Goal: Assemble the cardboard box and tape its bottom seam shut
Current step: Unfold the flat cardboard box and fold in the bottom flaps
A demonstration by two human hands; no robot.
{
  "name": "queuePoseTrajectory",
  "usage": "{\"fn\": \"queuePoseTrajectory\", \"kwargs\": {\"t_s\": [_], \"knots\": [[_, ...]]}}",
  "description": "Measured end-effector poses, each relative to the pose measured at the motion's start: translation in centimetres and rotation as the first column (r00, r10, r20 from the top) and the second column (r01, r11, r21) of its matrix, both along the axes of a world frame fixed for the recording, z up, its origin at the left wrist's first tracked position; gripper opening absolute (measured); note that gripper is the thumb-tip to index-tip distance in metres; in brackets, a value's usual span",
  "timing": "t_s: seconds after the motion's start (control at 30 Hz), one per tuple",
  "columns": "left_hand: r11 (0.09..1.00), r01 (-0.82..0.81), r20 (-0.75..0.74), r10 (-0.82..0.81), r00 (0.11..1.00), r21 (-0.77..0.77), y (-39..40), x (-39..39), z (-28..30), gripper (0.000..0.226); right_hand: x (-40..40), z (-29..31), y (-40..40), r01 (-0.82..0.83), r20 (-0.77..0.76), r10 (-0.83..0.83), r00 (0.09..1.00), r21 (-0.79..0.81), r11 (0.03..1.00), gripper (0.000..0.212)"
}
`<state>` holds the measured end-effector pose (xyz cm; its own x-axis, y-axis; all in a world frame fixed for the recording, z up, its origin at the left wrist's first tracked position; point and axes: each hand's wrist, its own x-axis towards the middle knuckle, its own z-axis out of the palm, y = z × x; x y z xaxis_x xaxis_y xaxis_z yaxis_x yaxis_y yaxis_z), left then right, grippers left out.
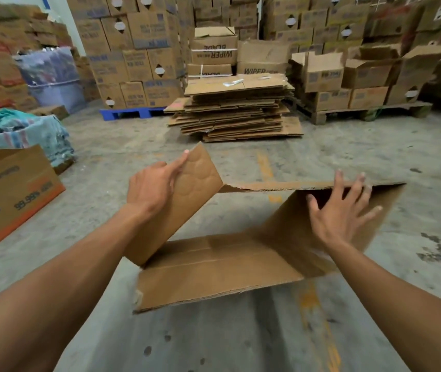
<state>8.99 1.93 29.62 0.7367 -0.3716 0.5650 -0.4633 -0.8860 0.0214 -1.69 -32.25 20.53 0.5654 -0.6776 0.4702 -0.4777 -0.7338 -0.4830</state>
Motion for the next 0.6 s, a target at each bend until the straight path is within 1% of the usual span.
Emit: {"fn": "queuePoseTrajectory", "kwargs": {"t_s": [0.07, 0.1, 0.13, 0.17, 0.2, 0.23, 0.27, 0.3, 0.4, 0.5, 0.6], "knots": [[1.000, -0.022, -0.038, 0.022, 0.999, 0.005, 0.1, 0.1, 0.3, 0.049, -1.8, -1.8, -1.8, 0.124, -0.132, -0.106, 0.986, 0.140, 0.982, 0.088], [0.999, -0.042, -0.058, 0.042, 0.997, 0.004, 0.4, 0.3, 0.3, 0.049, -2.8, -2.6, -2.5, 0.186, -0.185, -0.143, 0.972, 0.241, 0.953, 0.092], [0.998, -0.066, -0.072, 0.066, 0.995, -0.002, 0.7, 0.6, 0.3, 0.048, -3.6, -3.4, -3.1, 0.235, -0.212, -0.166, 0.963, 0.367, 0.900, 0.094], [0.996, -0.090, -0.082, 0.089, 0.993, -0.014, 1.1, 0.8, 0.3, 0.047, -4.3, -3.9, -3.5, 0.239, -0.191, -0.162, 0.968, 0.517, 0.822, 0.093], [0.993, -0.108, -0.090, 0.104, 0.991, -0.042, 1.3, 0.9, 0.5, 0.046, -4.5, -4.4, -3.8, 0.184, -0.130, -0.131, 0.983, 0.658, 0.730, 0.089], [0.990, -0.118, -0.100, 0.110, 0.989, -0.072, 1.4, 0.9, 0.6, 0.046, -4.6, -4.7, -4.0, 0.094, -0.054, -0.082, 0.995, 0.761, 0.642, 0.084], [0.988, -0.121, -0.108, 0.111, 0.988, -0.094, 1.4, 0.9, 0.8, 0.045, -4.6, -4.6, -4.0, 0.014, 0.020, -0.052, 0.998, 0.816, 0.578, 0.082], [0.986, -0.122, -0.110, 0.110, 0.988, -0.110, 1.3, 1.0, 0.9, 0.044, -4.3, -4.4, -4.0, -0.038, 0.073, -0.041, 0.997, 0.832, 0.553, 0.083], [0.982, -0.130, -0.099, 0.117, 0.988, -0.137, 0.9, 1.3, 1.7, 0.042, -2.8, -1.8, -2.8, -0.137, 0.166, 0.002, 0.986, 0.808, 0.572, 0.082], [0.974, -0.186, -0.129, 0.169, 0.977, -0.131, 0.8, 1.8, 2.4, 0.041, -1.2, 1.9, -1.3, -0.158, 0.153, 0.063, 0.986, 0.753, 0.639, 0.078], [0.960, -0.270, -0.111, 0.261, 0.959, -0.077, 1.4, 2.3, 3.1, 0.041, 0.6, 4.5, -0.6, -0.156, 0.124, 0.095, 0.988, 0.717, 0.679, 0.079]]}}
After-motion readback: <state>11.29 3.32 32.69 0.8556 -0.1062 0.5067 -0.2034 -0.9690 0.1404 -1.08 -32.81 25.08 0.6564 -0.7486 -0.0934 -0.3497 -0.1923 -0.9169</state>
